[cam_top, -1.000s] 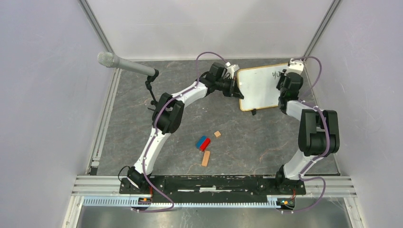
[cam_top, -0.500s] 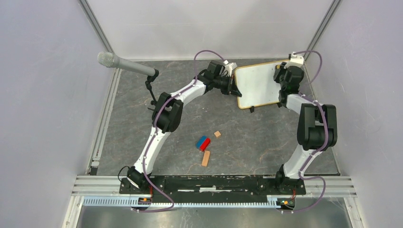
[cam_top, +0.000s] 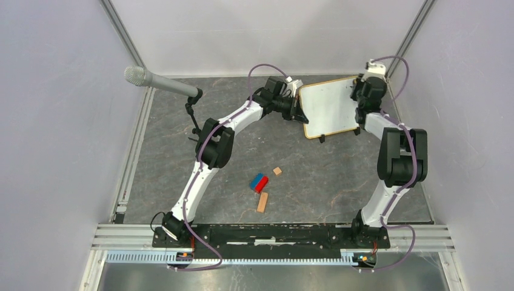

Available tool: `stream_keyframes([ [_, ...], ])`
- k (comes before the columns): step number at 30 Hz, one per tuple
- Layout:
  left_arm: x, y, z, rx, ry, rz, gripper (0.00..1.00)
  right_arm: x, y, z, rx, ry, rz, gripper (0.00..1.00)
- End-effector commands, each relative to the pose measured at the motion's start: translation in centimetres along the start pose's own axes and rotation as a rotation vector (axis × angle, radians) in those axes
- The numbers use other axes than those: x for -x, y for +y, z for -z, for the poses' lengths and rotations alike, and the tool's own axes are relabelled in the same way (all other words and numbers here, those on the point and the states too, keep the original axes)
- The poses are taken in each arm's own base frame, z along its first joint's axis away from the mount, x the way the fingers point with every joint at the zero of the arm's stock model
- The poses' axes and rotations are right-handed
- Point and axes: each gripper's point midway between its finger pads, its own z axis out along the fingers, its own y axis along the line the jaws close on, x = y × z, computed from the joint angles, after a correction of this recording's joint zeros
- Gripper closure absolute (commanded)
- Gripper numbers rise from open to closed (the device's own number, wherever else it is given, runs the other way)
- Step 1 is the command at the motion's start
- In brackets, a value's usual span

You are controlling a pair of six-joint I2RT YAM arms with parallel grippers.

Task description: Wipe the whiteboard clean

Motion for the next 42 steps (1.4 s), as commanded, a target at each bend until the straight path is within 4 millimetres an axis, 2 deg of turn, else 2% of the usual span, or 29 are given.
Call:
stream_keyframes([
  [1,-3.3,2.8,-0.9,0.065,0.085,0.038,0.98,1.6,10.1,0.7,0.219,-0.002,0.104,0.91],
  [3,-3.3,2.8,-0.9,0.066,0.086,0.039,0.98,1.6,10.1,0.0,0.222,0.006,0.080,0.92],
  [7,-3.4,2.8,-0.9,0.065,0.088,0.039,0.98,0.7,7.6,-1.2,0.157,0.038,0.037,0.92],
  [9,-3.5,2.9,-0.9,0.066,0.089,0.039,0.98,0.0,4.2,-1.8,0.097,0.057,-0.015,0.92],
  [14,-3.5,2.9,-0.9,0.067,0.089,0.038,0.98,-2.7,-0.9,-2.4,-0.006,0.125,-0.086,0.92],
  [17,-3.4,3.0,-0.8,0.068,0.088,0.039,0.98,-3.6,-2.2,-2.4,-0.033,0.146,-0.108,0.92],
  [19,-3.4,3.0,-0.8,0.068,0.087,0.038,0.98,-3.7,-2.1,-2.2,-0.026,0.148,-0.108,0.92],
  [22,-3.4,3.1,-0.9,0.069,0.088,0.041,0.98,-3.5,-0.8,-2.0,0.012,0.147,-0.099,0.92],
  [25,-3.4,3.2,-0.9,0.070,0.087,0.043,0.98,-2.9,2.2,-1.2,0.066,0.136,-0.050,0.92],
  [28,-3.4,3.1,-0.9,0.069,0.086,0.043,0.98,-2.7,7.2,0.2,0.156,0.119,0.023,0.92],
  [31,-3.3,3.1,-0.9,0.070,0.085,0.042,0.98,-3.9,13.5,2.5,0.260,0.132,0.104,0.92],
  [35,-3.4,3.0,-0.9,0.071,0.085,0.041,0.98,-6.0,19.0,5.4,0.372,0.158,0.159,0.92],
  [38,-3.3,3.1,-0.9,0.075,0.085,0.041,0.98,-6.6,20.2,6.3,0.397,0.167,0.164,0.92],
  [42,-3.3,3.2,-0.8,0.078,0.084,0.041,0.98,-7.4,18.8,7.0,0.355,0.179,0.161,0.92],
])
